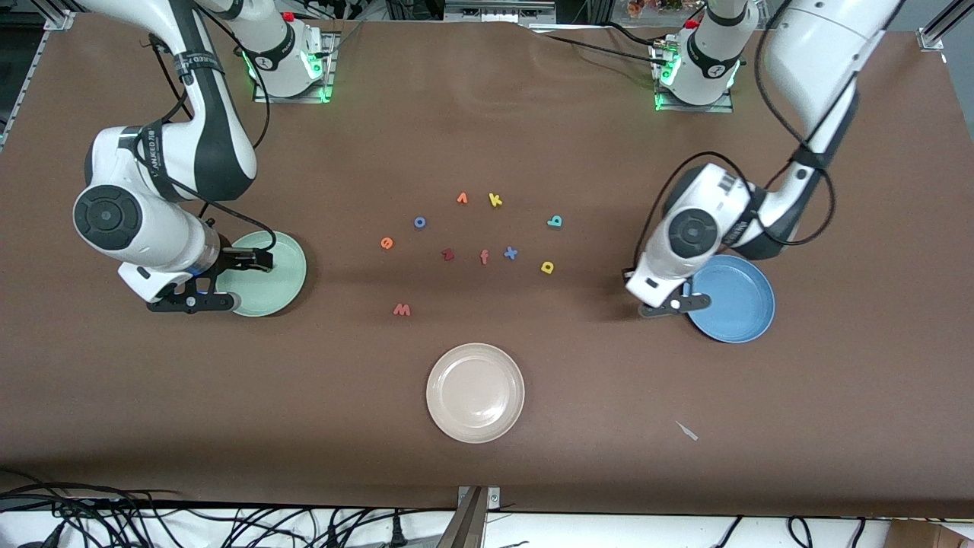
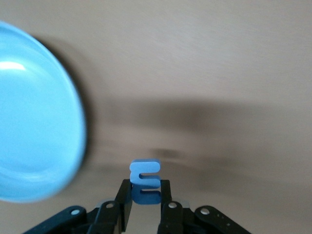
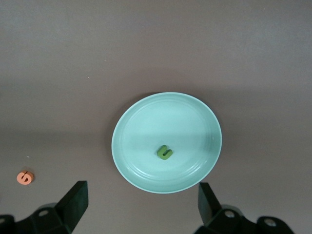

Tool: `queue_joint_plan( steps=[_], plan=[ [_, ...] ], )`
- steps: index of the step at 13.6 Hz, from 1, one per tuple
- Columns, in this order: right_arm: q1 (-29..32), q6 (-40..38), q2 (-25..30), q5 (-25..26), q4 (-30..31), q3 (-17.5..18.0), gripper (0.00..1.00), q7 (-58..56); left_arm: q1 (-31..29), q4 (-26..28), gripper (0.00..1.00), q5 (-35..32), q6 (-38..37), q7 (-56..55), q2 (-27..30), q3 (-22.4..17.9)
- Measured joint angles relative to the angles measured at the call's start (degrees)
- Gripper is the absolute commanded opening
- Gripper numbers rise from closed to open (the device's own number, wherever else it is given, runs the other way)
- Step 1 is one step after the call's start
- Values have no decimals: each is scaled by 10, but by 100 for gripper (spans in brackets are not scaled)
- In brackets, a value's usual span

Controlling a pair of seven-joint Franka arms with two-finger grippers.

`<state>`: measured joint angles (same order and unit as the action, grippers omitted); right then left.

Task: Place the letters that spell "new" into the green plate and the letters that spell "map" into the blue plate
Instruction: 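Drop the green letter on the green plate while the left gripper carries the E, then grasp the pink W with the right gripper while the left gripper grasps the teal letter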

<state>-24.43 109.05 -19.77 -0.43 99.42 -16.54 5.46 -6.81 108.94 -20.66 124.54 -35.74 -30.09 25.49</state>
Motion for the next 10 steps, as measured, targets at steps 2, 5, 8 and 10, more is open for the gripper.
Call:
queue_joint_plan(
  steps=[2,5,8,10],
  plan=[
    [-3,-1,2,0,-4,3,99,0,-47,0,7,0,-3,103,5,-1],
    [-24,-1,2,0,-6,10,94,36,-109,1,38,0,-3,244,5,-1],
    [-51,1,-2,0,-16,23,94,148,-137,3,100,0,-2,323,1,-1],
    [-60,27,-13,-10,-17,26,92,205,-135,4,100,0,-2,327,-1,2]
  ],
)
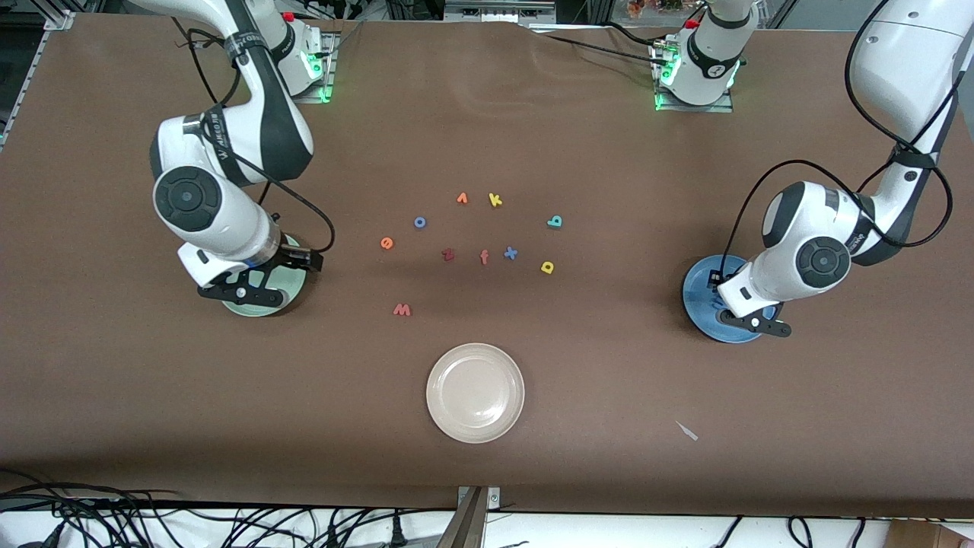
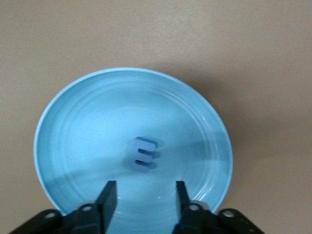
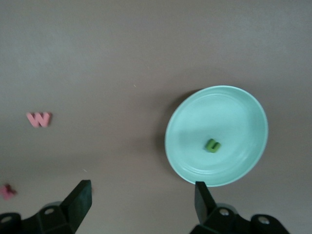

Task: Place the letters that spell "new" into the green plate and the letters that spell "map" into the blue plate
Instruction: 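Grasp the pink W with the right gripper while the left gripper grasps the teal letter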

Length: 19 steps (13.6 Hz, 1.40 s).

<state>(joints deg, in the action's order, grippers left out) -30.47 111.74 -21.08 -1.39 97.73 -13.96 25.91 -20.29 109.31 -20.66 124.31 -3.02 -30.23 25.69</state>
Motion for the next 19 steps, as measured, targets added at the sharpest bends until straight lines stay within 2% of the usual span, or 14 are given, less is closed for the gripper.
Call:
queue_joint_plan(
  steps=[3,8,10,13,15,19],
  plan=[
    [-20,68,-44,-40,-4,9,90,84,1,0,100,10,0,-30,0,22],
    [-38,94,-103,-62,-35,12,90,217,1,14,100,12,0,-196,1,113],
    [-40,120,-115,-65,-37,12,90,283,2,40,100,12,20,-261,7,144],
    [-43,172,-135,-90,-38,23,90,424,5,113,100,12,100,-362,26,179],
    [-49,205,-149,-99,-38,28,90,510,25,142,100,12,122,-441,33,193],
    [-59,252,-190,-114,-38,31,88,613,99,153,100,4,128,-549,34,194]
  ],
)
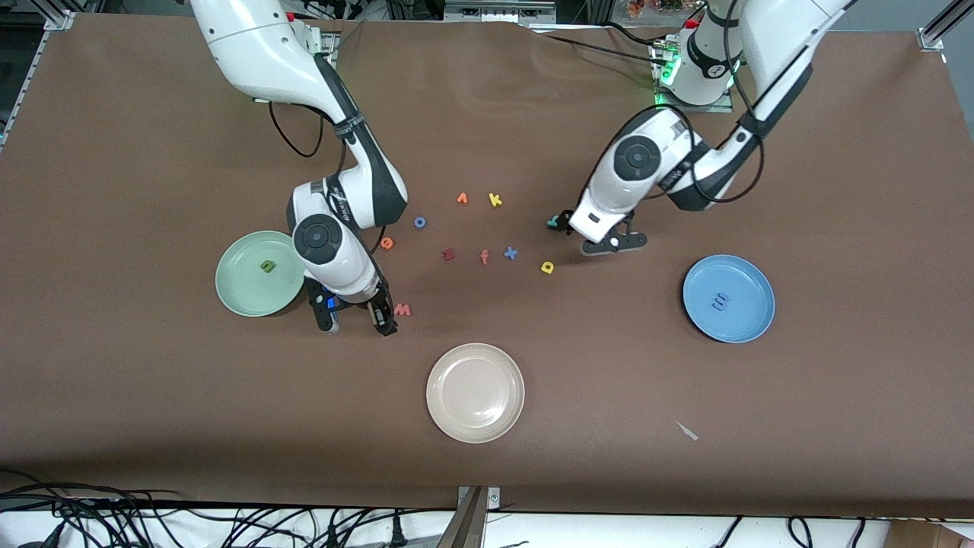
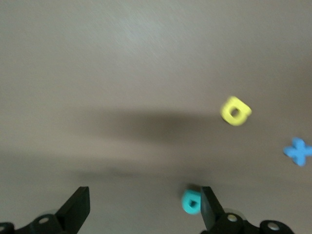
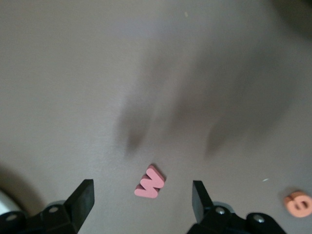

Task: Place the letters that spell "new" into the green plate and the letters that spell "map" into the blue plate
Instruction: 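Grasp the pink W with the right gripper while the left gripper grasps the teal letter, then place the W on the green plate while the left gripper places the teal letter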

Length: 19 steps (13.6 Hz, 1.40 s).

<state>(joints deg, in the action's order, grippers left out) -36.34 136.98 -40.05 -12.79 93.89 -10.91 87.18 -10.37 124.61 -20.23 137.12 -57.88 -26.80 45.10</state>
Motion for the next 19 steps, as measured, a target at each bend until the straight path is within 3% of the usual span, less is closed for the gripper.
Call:
queue_joint_plan(
  steps=[4,8,12,13,14,15,16,19],
  plan=[
    [-12,7,-9,-23,0,5,88,21,51,4,100,-82,2,-78,-21,-1],
    [-15,9,-13,-23,6,5,87,26,53,3,100,-149,24,-98,-74,-5],
    [-12,46,-31,-23,7,3,82,27,72,0,82,-152,27,-100,-90,-5],
    [-12,55,-37,-23,7,3,72,27,75,-1,78,-152,27,-102,-90,-5],
    [-12,62,-43,-24,7,3,39,27,76,-4,75,-152,27,-102,-91,-5],
    [-13,64,-45,-24,7,4,13,26,76,-7,74,-152,27,-102,-91,-5],
    [-14,65,-44,-24,6,4,0,26,76,-10,72,-152,27,-102,-91,-6],
    [-14,65,-39,-23,4,3,0,14,76,-17,64,-152,27,-102,-92,-10]
  ],
)
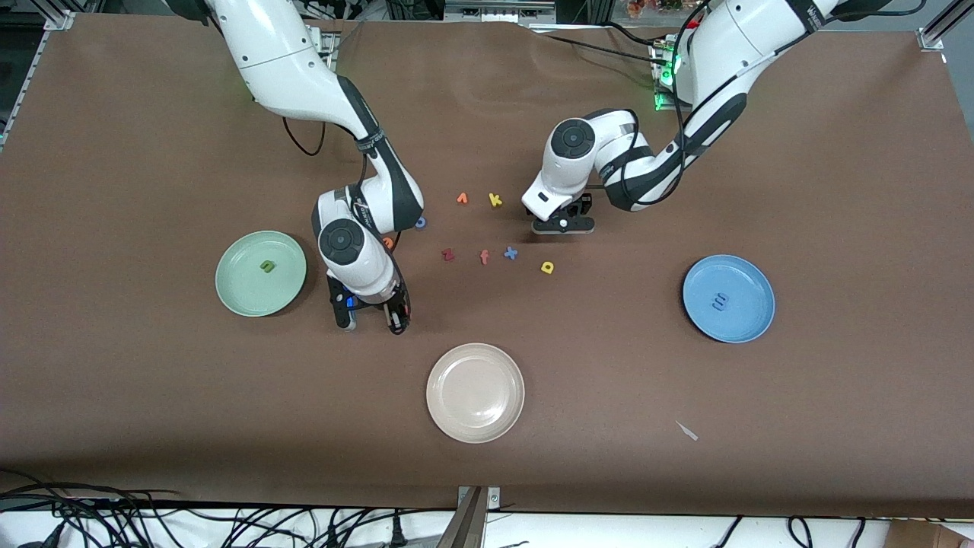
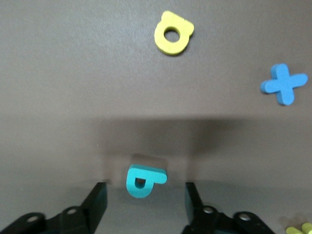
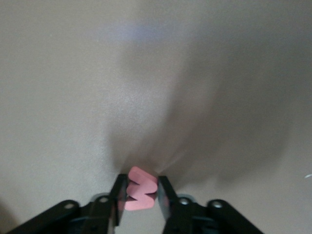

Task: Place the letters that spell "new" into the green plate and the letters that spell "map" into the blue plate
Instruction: 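Place the W on the green plate while the left gripper places the teal letter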

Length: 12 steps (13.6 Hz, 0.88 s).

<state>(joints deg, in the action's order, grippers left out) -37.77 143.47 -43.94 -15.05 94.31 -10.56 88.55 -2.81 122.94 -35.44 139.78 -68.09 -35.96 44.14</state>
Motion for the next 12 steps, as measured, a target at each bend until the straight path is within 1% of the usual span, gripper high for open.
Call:
queue_joint_plan(
  steps=[2,3,5,7,8,9,10,12],
  plan=[
    [0,-6,6,0,-1,-8,0,-29,0,-4,60,0,0,0,-1,-1],
    [0,-25,13,0,-2,-19,0,-52,0,-5,57,0,0,0,-1,-2],
    [0,-98,40,0,-7,-48,0,-121,0,-6,50,0,0,0,-5,-4],
    [1,-188,77,0,-6,-87,0,-212,0,-7,45,0,0,0,-9,-6],
    [1,-214,94,0,-1,-108,0,-269,0,-10,42,0,0,0,-10,-5],
    [2,-226,112,0,15,-129,0,-327,0,-12,39,0,0,0,-12,-6],
    [3,-228,134,0,45,-150,0,-385,0,-14,37,0,0,0,-13,-5],
    [6,-212,178,0,124,-181,0,-475,0,-15,35,0,1,0,-13,-5]
  ],
)
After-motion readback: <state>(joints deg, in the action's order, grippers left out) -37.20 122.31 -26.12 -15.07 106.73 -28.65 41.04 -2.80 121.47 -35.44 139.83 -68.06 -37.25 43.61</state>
